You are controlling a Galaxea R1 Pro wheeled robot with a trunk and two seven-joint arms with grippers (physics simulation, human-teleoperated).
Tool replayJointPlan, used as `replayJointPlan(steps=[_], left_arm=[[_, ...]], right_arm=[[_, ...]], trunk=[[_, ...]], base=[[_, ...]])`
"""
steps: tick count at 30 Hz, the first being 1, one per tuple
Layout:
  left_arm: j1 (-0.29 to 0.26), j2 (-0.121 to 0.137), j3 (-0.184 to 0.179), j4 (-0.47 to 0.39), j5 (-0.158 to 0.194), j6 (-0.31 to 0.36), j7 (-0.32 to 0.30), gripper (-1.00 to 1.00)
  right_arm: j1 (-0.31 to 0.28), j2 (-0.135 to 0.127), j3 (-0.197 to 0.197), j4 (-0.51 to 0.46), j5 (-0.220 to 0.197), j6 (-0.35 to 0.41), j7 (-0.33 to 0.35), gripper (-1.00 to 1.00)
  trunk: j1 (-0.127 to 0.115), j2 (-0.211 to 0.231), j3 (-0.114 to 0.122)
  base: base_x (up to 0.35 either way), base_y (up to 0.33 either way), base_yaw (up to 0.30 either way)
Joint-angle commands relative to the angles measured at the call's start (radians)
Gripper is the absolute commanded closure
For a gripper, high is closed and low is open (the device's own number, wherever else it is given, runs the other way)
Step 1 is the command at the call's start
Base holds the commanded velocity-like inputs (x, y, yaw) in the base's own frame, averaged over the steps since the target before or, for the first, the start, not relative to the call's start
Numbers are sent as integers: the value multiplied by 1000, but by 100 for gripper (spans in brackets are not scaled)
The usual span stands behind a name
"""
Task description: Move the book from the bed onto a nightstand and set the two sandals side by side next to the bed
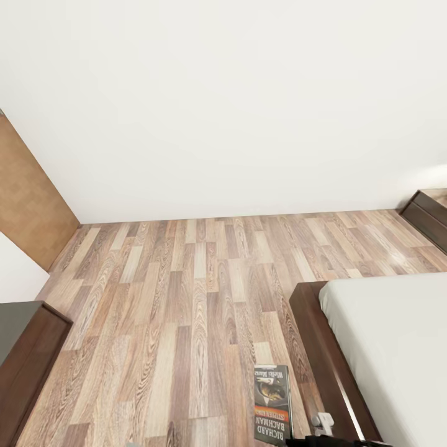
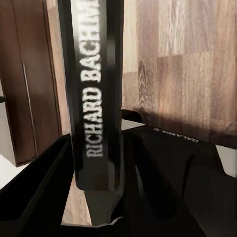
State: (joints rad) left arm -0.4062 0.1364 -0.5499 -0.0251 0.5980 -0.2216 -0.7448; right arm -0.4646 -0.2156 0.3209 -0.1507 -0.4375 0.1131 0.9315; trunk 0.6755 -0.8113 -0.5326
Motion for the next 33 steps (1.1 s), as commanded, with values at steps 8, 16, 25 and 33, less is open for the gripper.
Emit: replayJointPlan(steps=[8, 16, 25, 33], left_arm=[[2, -13, -8, 1, 5, -8, 0, -100], [14, -14, -8, 1, 6, -10, 1, -100], [15, -17, -7, 1, 6, -11, 50, -100], [15, -42, -7, 1, 6, -9, 164, -100]], right_arm=[[0, -1, 12, -1, -4, -10, 2, 100], [0, 0, 12, 9, -4, -34, 3, 100], [0, 0, 12, 10, -4, -40, 0, 100], [0, 0, 12, 10, -4, -44, 0, 100]], trunk=[[0, -1, -1], [0, -1, -1], [0, -1, 10], [0, -1, 23]], base=[[0, 0, 0], [0, 0, 0], [0, 0, 0], [0, 0, 0]])
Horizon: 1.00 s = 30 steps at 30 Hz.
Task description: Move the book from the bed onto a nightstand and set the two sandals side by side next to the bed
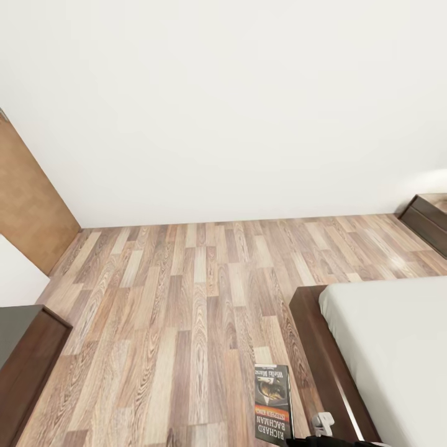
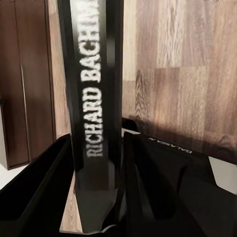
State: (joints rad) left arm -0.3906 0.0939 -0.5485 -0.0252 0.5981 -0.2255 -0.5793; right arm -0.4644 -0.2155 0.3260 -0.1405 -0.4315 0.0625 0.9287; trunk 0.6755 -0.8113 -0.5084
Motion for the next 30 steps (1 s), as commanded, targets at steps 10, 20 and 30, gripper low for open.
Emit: replayJointPlan(steps=[10, 20, 30], left_arm=[[2, -8, -8, 1, 7, -3, 16, -100], [5, -12, -7, 1, 9, -3, 16, -100], [6, -42, -5, 0, 9, -4, 15, -100]], right_arm=[[0, 0, 7, -1, -10, 7, 3, 100], [0, 1, 7, 1, -10, 7, 3, 100], [0, 0, 7, 1, -10, 7, 4, 100]], trunk=[[0, -1, 16], [0, -1, 32], [0, -1, 48]], base=[[0, 0, 0], [0, 0, 0], [0, 0, 0]])
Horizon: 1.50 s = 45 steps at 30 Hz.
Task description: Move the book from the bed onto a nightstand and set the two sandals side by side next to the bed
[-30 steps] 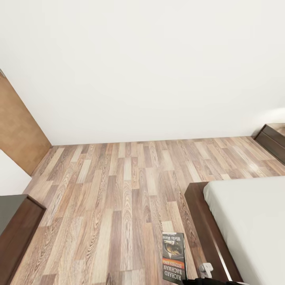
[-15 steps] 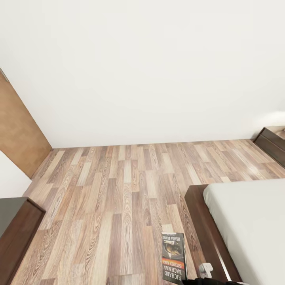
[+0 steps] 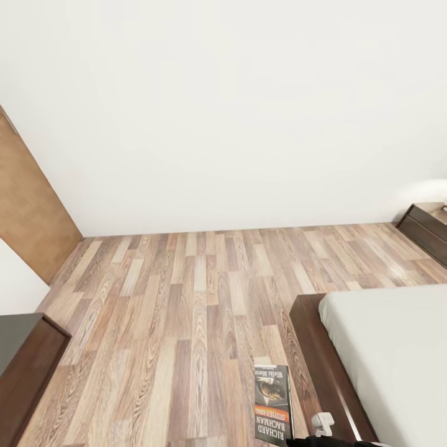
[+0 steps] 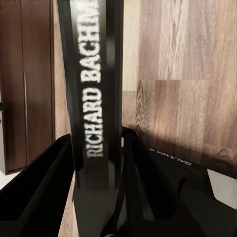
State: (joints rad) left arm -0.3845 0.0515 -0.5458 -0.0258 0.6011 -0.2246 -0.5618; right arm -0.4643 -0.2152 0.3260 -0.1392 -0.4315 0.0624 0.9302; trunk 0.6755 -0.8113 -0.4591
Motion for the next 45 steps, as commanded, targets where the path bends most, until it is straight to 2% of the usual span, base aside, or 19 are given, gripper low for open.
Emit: replayJointPlan(steps=[1, 9, 22, 26, 29, 33, 38, 40, 45], left_arm=[[-1, -5, -8, 0, 6, -4, -2, -100], [-1, -27, -9, -8, 1, -7, -11, -100], [-1, -25, -12, -8, -6, -9, -10, -100], [-1, -2, -19, -5, -32, -7, -2, -100], [-1, 10, -40, -4, -83, -7, 4, -100], [-1, 9, -49, -3, -142, -7, 41, -100], [-1, -1, -51, -2, -156, -8, 87, -100], [-1, -10, -51, -2, -157, -7, 95, -100], [-1, -13, -51, -2, -157, -7, 98, -100]], right_arm=[[0, 0, 7, -1, -10, 7, 2, 100], [0, -1, 5, 0, -11, 7, 3, 100], [0, -1, 5, 0, -17, 7, 2, 100], [0, -1, 5, 1, -17, 7, 2, 100], [0, -1, 5, 1, -18, 7, 2, 100], [0, -1, 5, 1, -18, 7, 2, 100], [0, -1, 5, 1, -18, 7, 2, 100], [0, -1, 5, 1, -18, 7, 2, 100], [0, -1, 5, 1, -18, 7, 2, 100]], trunk=[[0, -1, 1], [0, -1, 14], [0, -1, 35], [0, -1, 42], [0, -1, 47], [0, -1, 53], [0, -1, 61], [0, -1, 65], [0, -1, 73]], base=[[0, 0, 0], [0, 0, 0], [0, 0, 0], [0, 0, 0], [0, 0, 0], [0, 0, 0], [0, 0, 0], [0, 0, 0], [0, 0, 0]])
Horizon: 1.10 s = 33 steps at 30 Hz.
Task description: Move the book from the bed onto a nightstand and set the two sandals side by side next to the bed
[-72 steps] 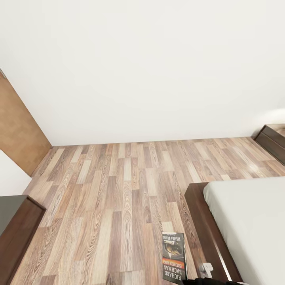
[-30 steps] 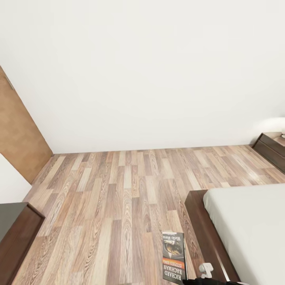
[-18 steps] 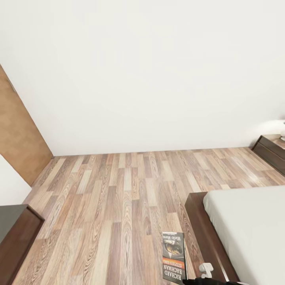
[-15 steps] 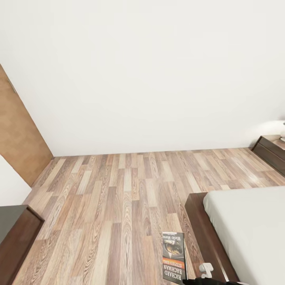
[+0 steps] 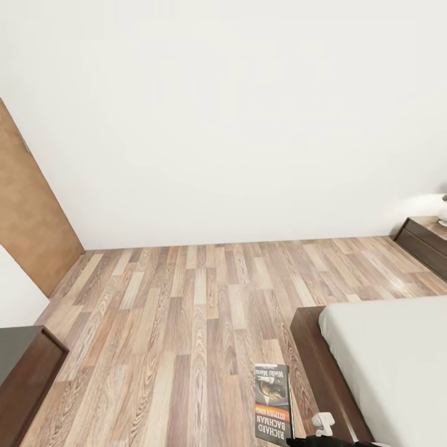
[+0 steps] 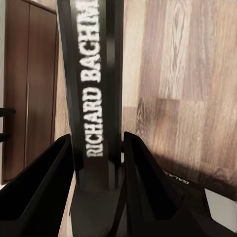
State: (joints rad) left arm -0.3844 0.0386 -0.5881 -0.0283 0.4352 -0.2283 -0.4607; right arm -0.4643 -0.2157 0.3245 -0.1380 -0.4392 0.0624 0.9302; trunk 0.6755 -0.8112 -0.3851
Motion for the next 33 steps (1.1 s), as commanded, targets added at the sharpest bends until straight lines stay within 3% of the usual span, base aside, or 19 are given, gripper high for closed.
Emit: replayJointPlan(steps=[1, 7, 11, 15, 33], left_arm=[[-1, 0, -9, 1, 9, -3, -2, -100], [-1, 0, -1, -1, 17, -5, -1, -100], [-1, 0, 1, -4, 56, -5, -1, -100], [-1, 0, -1, -3, 71, -6, -1, -100], [-1, 0, -2, -1, 77, -6, -1, -100]], right_arm=[[-1, -1, 7, -1, -10, 7, 2, 100], [-1, -1, 7, 0, -10, 7, 2, 100], [-1, -1, 7, -1, -10, 7, 2, 100], [-1, -1, 7, -1, -10, 7, 2, 100], [-1, -1, 7, 0, -10, 6, 2, 100]], trunk=[[0, -1, 1], [0, -1, 10], [0, -1, 17], [0, -1, 24], [0, -1, 46]], base=[[0, 0, 0], [0, 0, 0], [0, 0, 0], [0, 0, -7], [0, 0, -14]])
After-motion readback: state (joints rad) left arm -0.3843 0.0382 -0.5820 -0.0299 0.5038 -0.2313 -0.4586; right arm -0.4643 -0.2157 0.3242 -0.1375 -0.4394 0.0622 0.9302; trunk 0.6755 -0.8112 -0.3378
